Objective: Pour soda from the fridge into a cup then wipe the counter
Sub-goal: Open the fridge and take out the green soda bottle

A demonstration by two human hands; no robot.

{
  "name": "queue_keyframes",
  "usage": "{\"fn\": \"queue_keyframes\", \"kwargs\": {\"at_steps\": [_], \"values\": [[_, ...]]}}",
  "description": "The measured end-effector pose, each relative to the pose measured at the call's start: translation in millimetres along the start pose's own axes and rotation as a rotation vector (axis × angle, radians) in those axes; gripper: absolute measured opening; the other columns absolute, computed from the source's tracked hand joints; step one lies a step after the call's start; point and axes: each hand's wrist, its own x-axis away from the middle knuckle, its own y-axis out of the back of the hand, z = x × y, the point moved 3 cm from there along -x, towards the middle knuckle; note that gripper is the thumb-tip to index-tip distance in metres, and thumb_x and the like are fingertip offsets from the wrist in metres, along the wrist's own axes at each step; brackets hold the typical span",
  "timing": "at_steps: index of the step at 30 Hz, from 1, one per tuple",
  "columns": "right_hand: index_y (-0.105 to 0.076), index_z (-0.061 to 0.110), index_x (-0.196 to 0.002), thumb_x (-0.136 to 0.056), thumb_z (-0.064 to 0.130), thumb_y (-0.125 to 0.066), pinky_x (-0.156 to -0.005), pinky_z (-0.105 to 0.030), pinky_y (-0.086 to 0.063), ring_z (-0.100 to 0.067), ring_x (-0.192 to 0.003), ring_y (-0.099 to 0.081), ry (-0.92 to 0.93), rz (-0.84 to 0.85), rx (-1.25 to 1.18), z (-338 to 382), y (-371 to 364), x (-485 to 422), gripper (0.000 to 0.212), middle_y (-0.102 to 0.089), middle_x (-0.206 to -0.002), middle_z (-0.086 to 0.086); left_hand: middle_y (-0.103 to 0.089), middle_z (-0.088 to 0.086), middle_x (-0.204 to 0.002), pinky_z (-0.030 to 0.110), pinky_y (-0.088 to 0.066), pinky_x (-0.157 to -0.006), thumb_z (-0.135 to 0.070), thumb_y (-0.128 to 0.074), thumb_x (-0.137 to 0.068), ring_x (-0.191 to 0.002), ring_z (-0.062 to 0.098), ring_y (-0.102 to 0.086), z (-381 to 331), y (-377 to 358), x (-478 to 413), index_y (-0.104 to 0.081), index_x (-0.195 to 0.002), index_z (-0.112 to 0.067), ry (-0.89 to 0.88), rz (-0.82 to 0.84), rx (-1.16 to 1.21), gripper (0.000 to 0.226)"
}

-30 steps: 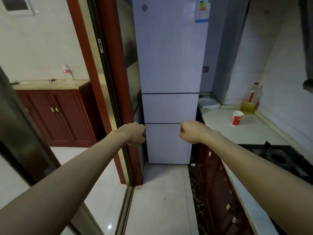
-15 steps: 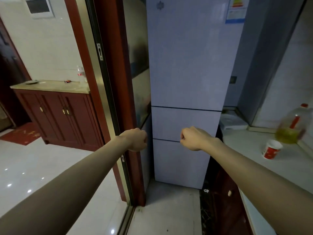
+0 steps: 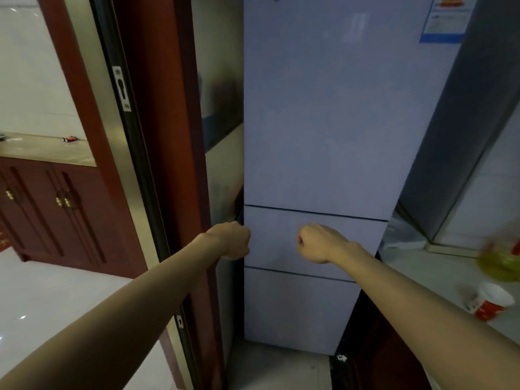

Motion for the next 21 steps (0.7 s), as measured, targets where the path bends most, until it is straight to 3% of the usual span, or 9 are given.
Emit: {"fn": "queue_keyframes", "kwargs": {"at_steps": [4,7,10,12,14,16,18,21], "values": [[-0.062,0.001,-0.098,-0.090,0.017,-0.046,-0.071,-0.038,-0.051,-0.032,-0.087,-0.062,0.022,0.019,0.019,5.2,3.2,-57.4,0.024,-0.064,-0.100,-0.016,-0.058,0.011,-0.089,0.035,-0.046,-0.069,-0.023,-0.044,-0.099,-0.078,0.026,-0.057,21.9,-1.3,-43.1,-0.045,-0.073,-0.012,-0.013,0.017,0.014,0.029],[-0.054,0.004,-0.076,-0.089,0.016,-0.046,-0.059,-0.032,-0.041,-0.029,-0.071,-0.055,0.060,0.023,0.054,8.2,3.7,-102.7,0.020,-0.061,-0.085,-0.016,-0.064,0.016,-0.106,0.037,-0.049,-0.076,-0.023,-0.042,-0.101,-0.088,0.029,-0.061,43.9,-2.7,-71.1,-0.059,-0.100,-0.002,0.012,0.050,0.053,0.027],[-0.048,0.008,-0.072,-0.092,0.018,-0.045,-0.055,-0.029,-0.033,-0.026,-0.069,-0.048,0.128,0.030,0.105,12.4,5.5,-146.2,0.023,-0.053,-0.076,-0.013,-0.065,0.018,-0.113,0.038,-0.050,-0.079,-0.019,-0.039,-0.101,-0.082,0.027,-0.056,64.7,-3.6,-99.0,-0.057,-0.094,-0.004,0.061,0.048,0.107,0.024],[-0.041,0.009,-0.068,-0.094,0.018,-0.044,-0.050,-0.029,-0.029,-0.023,-0.072,-0.046,0.180,0.041,0.112,16.0,5.6,-173.5,0.028,-0.044,-0.070,-0.006,-0.065,0.015,-0.116,0.038,-0.051,-0.084,-0.020,-0.042,-0.100,-0.093,0.030,-0.062,74.4,-3.4,-112.6,-0.059,-0.104,-0.001,0.123,0.031,0.160,0.026],[-0.048,0.009,-0.076,-0.095,0.017,-0.043,-0.053,-0.028,-0.031,-0.022,-0.078,-0.047,0.219,0.066,0.108,19.4,7.0,-199.9,0.021,-0.050,-0.079,-0.005,-0.065,0.016,-0.115,0.038,-0.051,-0.086,-0.020,-0.042,-0.100,-0.098,0.030,-0.063,79.9,-3.8,-126.2,-0.059,-0.116,0.000,0.143,0.051,0.207,0.031],[-0.057,0.005,-0.107,-0.096,0.018,-0.042,-0.063,-0.026,-0.037,-0.023,-0.086,-0.051,0.247,0.085,0.110,23.0,11.2,-224.3,0.023,-0.059,-0.107,-0.011,-0.065,0.016,-0.109,0.035,-0.050,-0.076,-0.019,-0.043,-0.100,-0.086,0.025,-0.060,84.2,-1.8,-140.0,-0.060,-0.112,0.000,0.150,0.041,0.209,0.029],[-0.055,0.005,-0.119,-0.097,0.019,-0.041,-0.066,-0.027,-0.041,-0.025,-0.095,-0.056,0.276,0.083,0.131,26.3,20.5,-243.0,0.030,-0.058,-0.121,-0.013,-0.063,0.014,-0.103,0.030,-0.046,-0.068,-0.019,-0.043,-0.100,-0.081,0.023,-0.057,86.5,2.4,-153.3,-0.060,-0.104,-0.003,0.184,0.027,0.200,0.023],[-0.055,0.004,-0.122,-0.098,0.018,-0.041,-0.089,-0.035,-0.048,-0.030,-0.114,-0.056,0.340,0.013,0.176,31.4,37.3,-268.7,0.031,-0.055,-0.128,-0.015,-0.060,0.016,-0.121,0.030,-0.043,-0.077,-0.019,-0.044,-0.100,-0.105,0.031,-0.061,88.8,9.0,-170.7,-0.058,-0.120,-0.003,0.252,0.035,0.209,0.029]]}}
